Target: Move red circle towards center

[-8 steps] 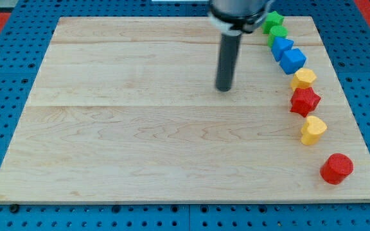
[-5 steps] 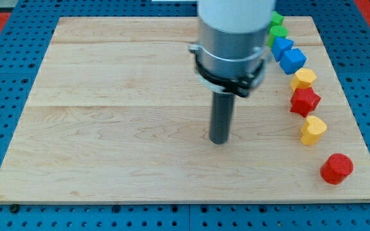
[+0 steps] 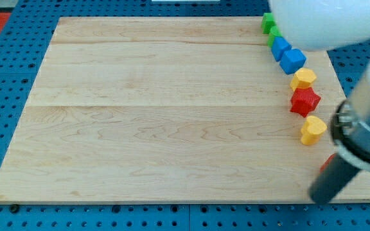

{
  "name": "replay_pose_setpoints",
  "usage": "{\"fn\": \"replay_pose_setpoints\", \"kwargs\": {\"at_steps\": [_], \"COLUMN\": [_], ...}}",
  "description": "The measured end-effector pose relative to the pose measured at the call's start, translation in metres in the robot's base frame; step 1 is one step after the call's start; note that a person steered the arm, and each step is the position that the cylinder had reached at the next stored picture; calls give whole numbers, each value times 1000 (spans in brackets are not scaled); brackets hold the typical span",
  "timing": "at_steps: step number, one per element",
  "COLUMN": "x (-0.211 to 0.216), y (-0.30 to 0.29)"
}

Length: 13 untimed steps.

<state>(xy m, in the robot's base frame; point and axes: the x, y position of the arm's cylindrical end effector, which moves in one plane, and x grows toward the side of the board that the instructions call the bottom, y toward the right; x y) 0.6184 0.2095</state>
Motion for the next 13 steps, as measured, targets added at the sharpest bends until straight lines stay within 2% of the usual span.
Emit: {"fn": "replay_pose_setpoints", "kwargs": {"at_steps": [1,2,3,5,6,7,8,11,12,13], "x": [-2,-37,-90,-37,-23,-42,-81,-88,-79,-83], "y": [88,83,11,104,67,1,-61,-72,-68,-105]}}
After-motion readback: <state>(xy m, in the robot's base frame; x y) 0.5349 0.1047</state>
